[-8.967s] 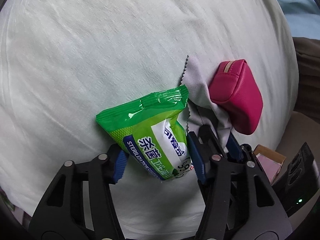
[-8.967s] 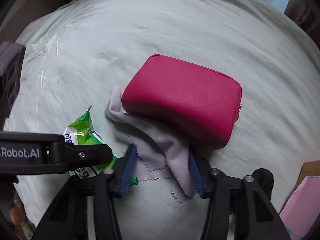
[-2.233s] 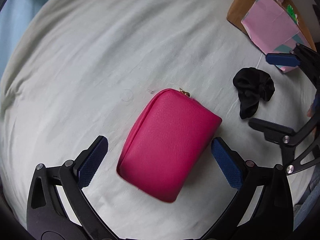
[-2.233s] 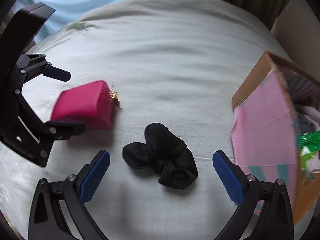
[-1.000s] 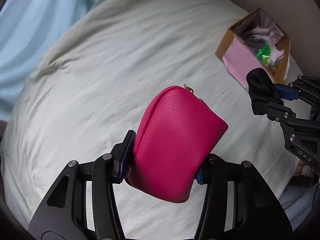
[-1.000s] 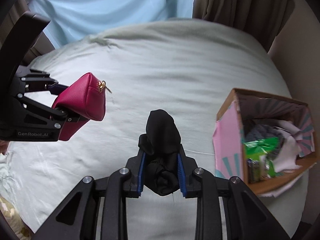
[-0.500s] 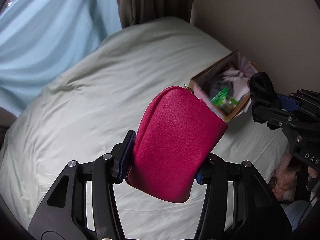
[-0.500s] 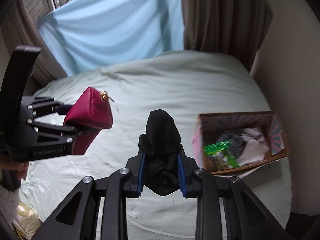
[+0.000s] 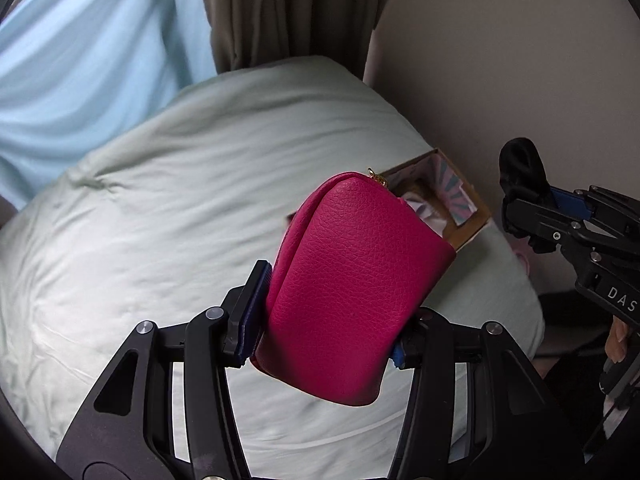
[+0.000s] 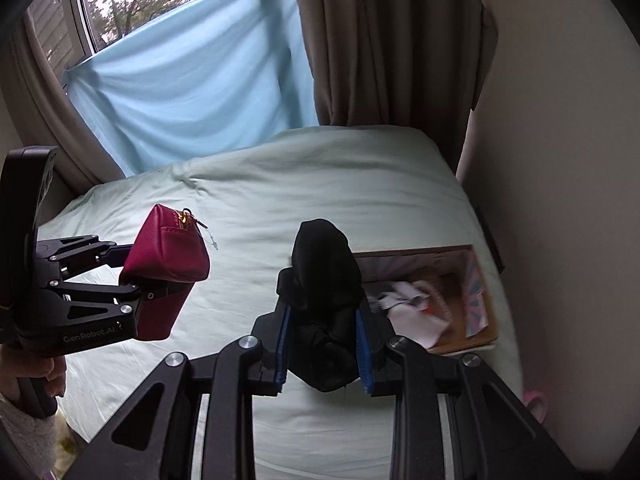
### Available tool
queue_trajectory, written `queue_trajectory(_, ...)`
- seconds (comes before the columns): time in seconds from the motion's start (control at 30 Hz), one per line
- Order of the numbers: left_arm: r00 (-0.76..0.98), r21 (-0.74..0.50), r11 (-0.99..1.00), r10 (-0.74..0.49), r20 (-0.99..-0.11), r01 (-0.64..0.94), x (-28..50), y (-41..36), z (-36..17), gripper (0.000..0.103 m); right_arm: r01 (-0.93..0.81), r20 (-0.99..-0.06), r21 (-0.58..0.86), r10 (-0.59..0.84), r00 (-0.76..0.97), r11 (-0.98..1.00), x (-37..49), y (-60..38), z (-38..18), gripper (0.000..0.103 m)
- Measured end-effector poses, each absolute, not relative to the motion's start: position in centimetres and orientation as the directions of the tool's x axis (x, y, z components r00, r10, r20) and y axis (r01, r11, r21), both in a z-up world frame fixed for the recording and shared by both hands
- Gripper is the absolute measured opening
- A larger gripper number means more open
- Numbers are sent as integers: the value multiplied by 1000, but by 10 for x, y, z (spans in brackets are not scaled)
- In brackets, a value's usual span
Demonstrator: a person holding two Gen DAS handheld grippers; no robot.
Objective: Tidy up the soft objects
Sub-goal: 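Carry the pink pouch and hair ties into the box and open both tools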
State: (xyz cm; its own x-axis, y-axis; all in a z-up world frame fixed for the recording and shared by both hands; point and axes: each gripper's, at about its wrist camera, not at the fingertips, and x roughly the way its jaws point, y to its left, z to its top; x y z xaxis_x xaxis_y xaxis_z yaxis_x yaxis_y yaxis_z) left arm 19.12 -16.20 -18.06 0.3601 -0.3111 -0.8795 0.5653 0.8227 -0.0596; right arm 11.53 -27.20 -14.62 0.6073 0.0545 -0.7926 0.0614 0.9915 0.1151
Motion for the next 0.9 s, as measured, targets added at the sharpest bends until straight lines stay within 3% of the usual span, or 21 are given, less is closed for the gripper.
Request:
queue_trajectory(0.47, 206, -138, 866, -264, -942, 481, 241, -274, -282, 46, 69, -873, 145, 94, 478, 987, 175, -398, -228, 25)
queue_trajectory(0.9, 120, -83, 827, -179, -976, 556, 284, -323, -352, 46, 194, -928, 238, 164, 334, 952, 222, -445, -307, 25)
